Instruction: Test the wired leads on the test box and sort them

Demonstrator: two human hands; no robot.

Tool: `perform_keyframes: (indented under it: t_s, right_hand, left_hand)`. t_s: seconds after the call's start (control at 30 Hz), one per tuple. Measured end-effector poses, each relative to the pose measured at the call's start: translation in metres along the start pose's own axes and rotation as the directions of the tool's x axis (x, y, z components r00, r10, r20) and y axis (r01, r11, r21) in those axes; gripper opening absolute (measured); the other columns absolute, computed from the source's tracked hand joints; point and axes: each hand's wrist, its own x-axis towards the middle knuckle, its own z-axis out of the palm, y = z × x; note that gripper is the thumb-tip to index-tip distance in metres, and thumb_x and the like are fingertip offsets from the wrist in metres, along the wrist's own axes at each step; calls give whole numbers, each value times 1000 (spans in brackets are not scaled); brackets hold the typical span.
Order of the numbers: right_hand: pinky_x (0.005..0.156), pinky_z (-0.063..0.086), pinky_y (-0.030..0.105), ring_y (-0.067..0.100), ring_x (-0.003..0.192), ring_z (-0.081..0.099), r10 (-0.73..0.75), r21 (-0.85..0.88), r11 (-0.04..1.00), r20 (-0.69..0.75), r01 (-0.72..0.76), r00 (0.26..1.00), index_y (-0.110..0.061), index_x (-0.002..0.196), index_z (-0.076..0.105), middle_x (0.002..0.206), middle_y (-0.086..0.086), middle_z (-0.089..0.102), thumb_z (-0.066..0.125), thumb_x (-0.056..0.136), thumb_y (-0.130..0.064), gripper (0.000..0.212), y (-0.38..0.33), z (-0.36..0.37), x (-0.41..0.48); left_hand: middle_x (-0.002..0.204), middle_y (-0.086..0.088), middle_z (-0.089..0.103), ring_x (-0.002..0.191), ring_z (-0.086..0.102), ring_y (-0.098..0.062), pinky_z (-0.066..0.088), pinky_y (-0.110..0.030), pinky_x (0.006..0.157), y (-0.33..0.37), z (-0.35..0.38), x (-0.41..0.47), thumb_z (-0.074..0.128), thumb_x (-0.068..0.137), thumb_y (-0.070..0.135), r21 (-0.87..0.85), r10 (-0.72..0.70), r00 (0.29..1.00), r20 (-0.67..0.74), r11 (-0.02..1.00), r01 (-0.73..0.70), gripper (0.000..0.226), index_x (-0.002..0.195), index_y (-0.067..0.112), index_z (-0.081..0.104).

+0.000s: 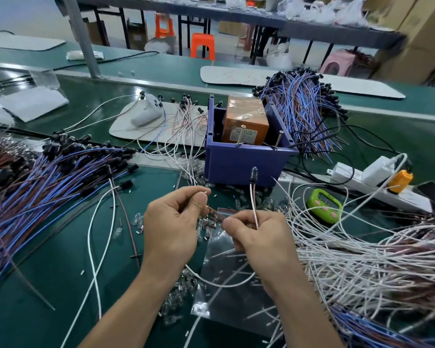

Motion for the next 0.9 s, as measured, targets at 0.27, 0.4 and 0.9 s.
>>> perform_keyframes:
  t_s: [0.27, 0.4, 0.9]
  right_hand:
    - [53, 46, 29, 16, 49, 51, 8, 101, 995, -86, 1, 996, -18, 68, 76, 52, 4, 60, 73, 86, -8, 21, 2, -8, 0]
    - [55, 49, 24, 14, 50, 53, -21, 193, 980, -85, 38, 996, -18, 72, 76, 54, 3, 60, 74, 89, -12, 18, 1, -5, 1]
    - [56, 42, 35, 21, 54, 41, -72, 211, 974, -70, 86, 995, -23, 83, 80, 51, -4, 42, 90, 72, -21, 15, 3, -2, 0]
  left_hand:
    - [72, -1, 75, 64, 60, -21, 51, -32, 66, -1, -15, 13, 71, 97, 20, -78, -79, 983, -164, 995, 67, 19, 86, 33, 79]
    - [67, 0, 76, 59, 70, -6, 53, -15, 57, 2, -6, 2, 74, 94, 27, -55, -136, 990, 29, 989, 138, 5, 99, 26, 75]
    - [50, -2, 63, 46, 50, -9, 42, -22, 48, 5, 0, -9, 74, 84, 43, 6, -50, 948, 315, 999, 50, 24, 70, 24, 77]
